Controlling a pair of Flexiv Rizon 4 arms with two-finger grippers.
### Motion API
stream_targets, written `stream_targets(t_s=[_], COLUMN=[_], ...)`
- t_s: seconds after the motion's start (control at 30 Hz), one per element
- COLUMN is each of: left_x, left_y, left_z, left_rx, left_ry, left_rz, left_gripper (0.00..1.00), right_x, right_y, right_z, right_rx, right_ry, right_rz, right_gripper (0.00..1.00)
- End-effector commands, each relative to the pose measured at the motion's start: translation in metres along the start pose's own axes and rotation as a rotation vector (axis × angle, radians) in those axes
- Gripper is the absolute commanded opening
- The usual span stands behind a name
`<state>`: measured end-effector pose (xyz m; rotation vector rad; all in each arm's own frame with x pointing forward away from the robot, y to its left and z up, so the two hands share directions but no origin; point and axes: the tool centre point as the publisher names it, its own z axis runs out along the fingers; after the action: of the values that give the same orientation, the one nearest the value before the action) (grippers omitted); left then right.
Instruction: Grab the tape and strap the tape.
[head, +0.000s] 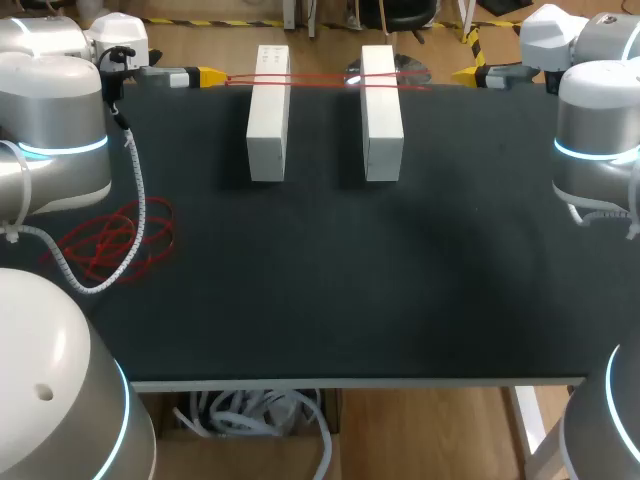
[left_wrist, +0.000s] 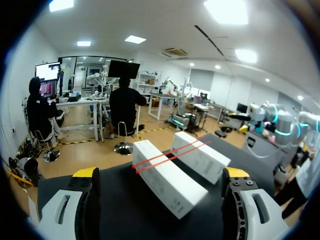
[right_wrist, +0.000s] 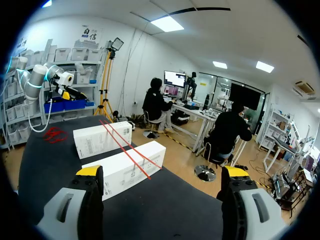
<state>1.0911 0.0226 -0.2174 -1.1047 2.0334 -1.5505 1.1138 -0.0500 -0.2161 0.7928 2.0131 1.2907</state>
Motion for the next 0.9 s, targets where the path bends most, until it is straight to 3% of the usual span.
stream_targets(t_s=[0.03,0.67,0.9], left_x=[0.0000,0.0000,-0.0004], left_y=[0.0000,0.0000,-0.0006], left_z=[0.0000,0.0000,0.0056], left_rx=[0.000,0.000,-0.012], left_ry=[0.000,0.000,0.085], left_rz=[0.000,0.000,0.065], left_gripper=[1.00,1.00,1.00], right_x=[0.0000,0.0000,0.0000], right_y=[0.0000,0.0000,0.0000], right_z=[0.0000,0.0000,0.0000], right_rx=[0.000,0.000,0.000], right_ry=[0.000,0.000,0.000], right_rz=[0.000,0.000,0.000], right_gripper=[1.00,1.00,1.00])
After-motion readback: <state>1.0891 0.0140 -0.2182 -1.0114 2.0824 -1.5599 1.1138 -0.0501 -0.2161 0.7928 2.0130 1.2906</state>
